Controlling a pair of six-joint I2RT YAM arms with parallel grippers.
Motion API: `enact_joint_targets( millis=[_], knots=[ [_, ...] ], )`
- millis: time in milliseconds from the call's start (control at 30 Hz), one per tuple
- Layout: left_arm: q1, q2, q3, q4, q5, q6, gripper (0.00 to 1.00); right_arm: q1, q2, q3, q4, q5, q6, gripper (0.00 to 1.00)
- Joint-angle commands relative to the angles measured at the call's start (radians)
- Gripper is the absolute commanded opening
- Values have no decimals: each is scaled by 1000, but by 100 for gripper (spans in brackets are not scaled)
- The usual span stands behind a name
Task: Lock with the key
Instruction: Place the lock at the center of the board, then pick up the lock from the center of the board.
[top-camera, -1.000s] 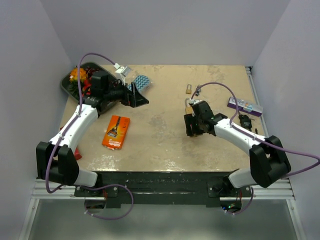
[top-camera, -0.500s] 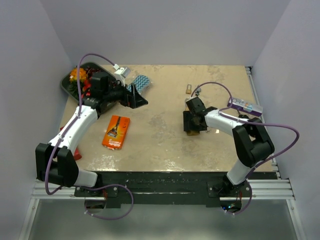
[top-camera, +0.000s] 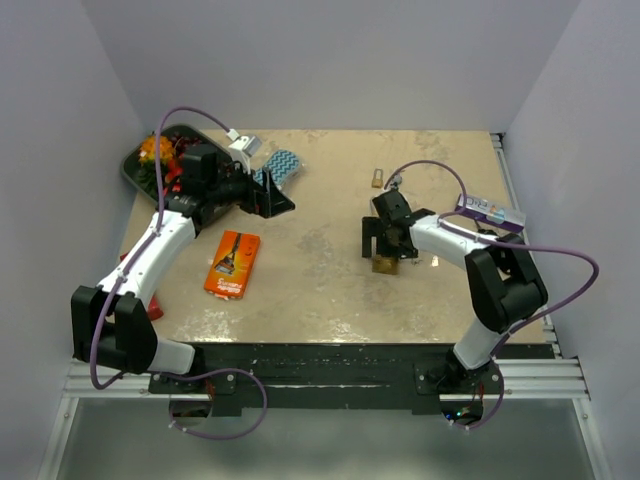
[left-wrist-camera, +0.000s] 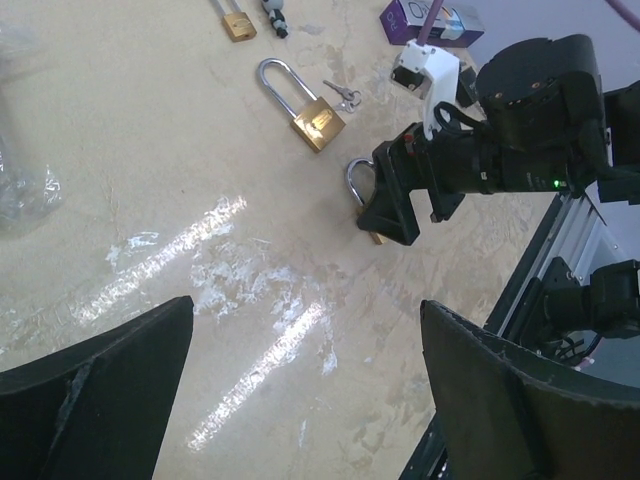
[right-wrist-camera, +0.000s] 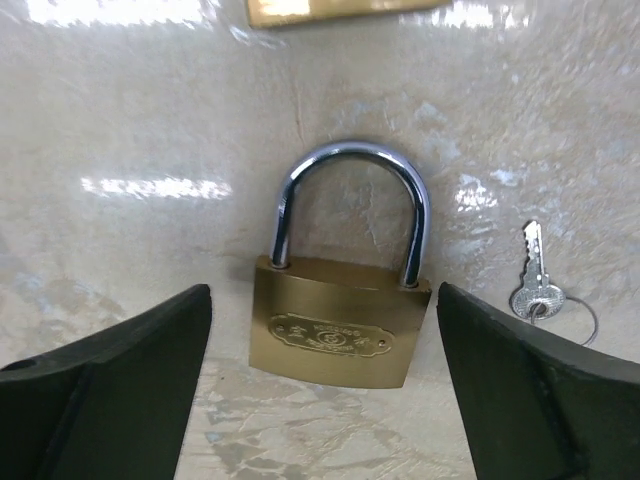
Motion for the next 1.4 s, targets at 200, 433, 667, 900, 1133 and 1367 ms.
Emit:
enact_joint_targets(
  millis=[200, 433, 667, 900, 1133, 1367],
  knots=[
    [3, 21, 87, -6, 32, 58, 99, -5, -200, 147, 6, 32, -125, 99],
    [38, 129, 265, -77, 37, 130, 99, -136, -366, 198, -46, -191, -501, 99],
    [93, 152, 308, 12, -7, 93, 99, -272, -486, 209, -235, -234, -681, 99],
    [96, 193, 313, 50, 97, 64, 99, -621, -342, 209, -407, -283, -790, 99],
    [98, 123, 172, 170, 115, 36, 99, -792, -134, 190, -298, -230, -900, 99],
    [98, 78, 119, 150, 118, 73, 99, -877, 66, 319, -260, -238, -899, 95]
  ],
)
